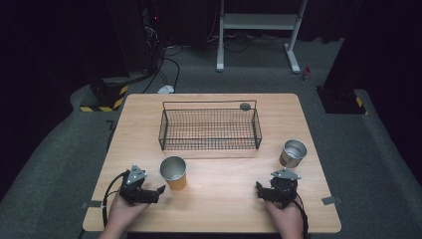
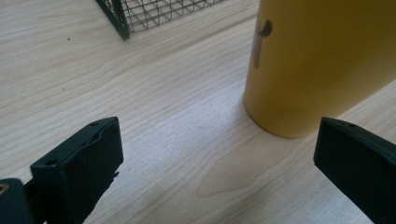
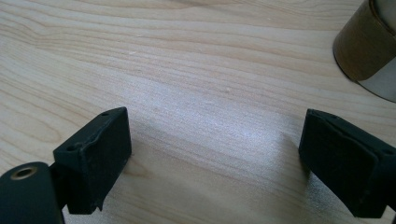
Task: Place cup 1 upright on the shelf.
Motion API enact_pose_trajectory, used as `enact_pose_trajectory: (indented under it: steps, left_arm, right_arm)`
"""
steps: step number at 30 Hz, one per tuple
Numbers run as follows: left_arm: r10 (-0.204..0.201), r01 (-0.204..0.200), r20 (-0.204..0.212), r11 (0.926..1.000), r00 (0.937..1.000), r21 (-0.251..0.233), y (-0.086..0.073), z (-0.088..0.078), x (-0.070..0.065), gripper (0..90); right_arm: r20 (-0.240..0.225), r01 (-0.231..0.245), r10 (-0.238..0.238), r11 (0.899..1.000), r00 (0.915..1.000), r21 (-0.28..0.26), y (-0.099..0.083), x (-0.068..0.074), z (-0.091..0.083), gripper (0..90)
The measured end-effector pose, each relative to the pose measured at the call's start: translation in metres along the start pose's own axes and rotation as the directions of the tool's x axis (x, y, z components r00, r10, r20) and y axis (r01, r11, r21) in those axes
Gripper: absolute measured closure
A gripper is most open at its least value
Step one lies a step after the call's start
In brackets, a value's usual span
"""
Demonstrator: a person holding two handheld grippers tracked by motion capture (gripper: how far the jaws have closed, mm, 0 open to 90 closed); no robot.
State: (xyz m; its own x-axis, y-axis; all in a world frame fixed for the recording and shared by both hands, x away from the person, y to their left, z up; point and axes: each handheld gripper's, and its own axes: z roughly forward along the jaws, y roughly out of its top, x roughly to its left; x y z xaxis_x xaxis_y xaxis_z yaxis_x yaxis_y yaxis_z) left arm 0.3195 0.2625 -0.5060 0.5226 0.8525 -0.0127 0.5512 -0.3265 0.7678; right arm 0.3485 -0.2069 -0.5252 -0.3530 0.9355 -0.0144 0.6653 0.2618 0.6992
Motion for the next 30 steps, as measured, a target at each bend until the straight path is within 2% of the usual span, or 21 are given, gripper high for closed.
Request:
enact_pose_trajectory:
  steps: [4,5,7,8,12,13,14,16,18,22,26,27,29,30]
  left_arm:
    - [-0.002,0.002,0.011,0.9998,0.9999,-0.018,0.003,-0.003,-0.002,1.1]
    - [-0.001,0.001,0.019,0.9994,0.9998,-0.035,0.004,-0.006,-0.004,0.9]
    - [0.014,-0.013,0.025,0.9986,0.9996,-0.052,0.006,-0.008,-0.005,0.6]
    - [0.002,0.0,0.034,0.9979,0.9994,-0.064,0.006,-0.009,-0.007,0.6]
    - [0.02,-0.016,0.049,0.9959,0.9986,-0.089,0.008,-0.012,-0.009,0.6]
    - [0.013,-0.007,0.065,0.9954,0.9978,-0.095,0.009,-0.013,-0.01,0.6]
    - [0.02,-0.011,0.084,0.9938,0.9963,-0.111,0.009,-0.014,-0.011,0.6]
    - [0.018,-0.006,0.096,0.9928,0.9952,-0.12,0.01,-0.015,-0.012,0.6]
    - [0.038,-0.022,0.11,0.9888,0.9932,-0.148,0.012,-0.016,-0.016,0.6]
    - [0.061,-0.04,0.115,0.9829,0.9915,-0.18,0.015,-0.016,-0.023,0.5]
    - [0.078,-0.055,0.12,0.9819,0.9898,-0.182,0.018,-0.013,-0.028,0.5]
    - [0.094,-0.074,0.114,0.9828,0.989,-0.169,0.021,-0.01,-0.03,0.6]
    - [0.098,-0.079,0.111,0.9835,0.989,-0.163,0.022,-0.008,-0.03,0.6]
    - [0.079,-0.061,0.112,0.9852,0.9906,-0.16,0.024,-0.006,-0.03,0.6]
  right_arm:
    - [0.0,0.0,0.0,1.0,1.0,0.0,0.0,0.0,0.0,9.0]
    - [0.0,0.0,0.0,1.0,1.0,-0.001,0.0,0.0,0.0,9.0]
    - [-0.002,0.001,-0.001,1.0,1.0,-0.002,0.0,0.0,0.0,9.2]
    - [-0.001,0.001,-0.001,1.0,1.0,-0.002,0.0,0.0,0.0,9.2]
    - [-0.002,0.0,0.0,1.0,1.0,-0.002,0.0,0.0,0.0,9.2]
    - [-0.001,0.001,-0.001,1.0,1.0,-0.002,0.0,0.0,0.0,9.2]
    - [-0.002,0.0,0.0,1.0,1.0,-0.002,0.0,0.0,0.0,9.2]
    - [-0.001,0.001,-0.001,1.0,1.0,-0.002,0.0,0.0,0.0,9.2]
    - [-0.002,0.0,0.0,1.0,1.0,-0.001,0.0,0.0,0.0,9.2]
    - [-0.001,0.001,-0.001,1.0,1.0,-0.002,0.0,0.0,0.0,9.2]
    - [-0.002,0.001,-0.001,1.0,1.0,-0.002,0.0,0.0,0.0,9.3]
    - [-0.002,0.001,-0.001,1.0,1.0,-0.002,0.0,0.0,0.0,9.3]
    - [-0.003,0.001,-0.001,1.0,1.0,-0.002,0.0,0.0,0.0,9.4]
    - [-0.003,0.001,-0.001,1.0,1.0,-0.002,0.0,0.0,0.0,9.5]
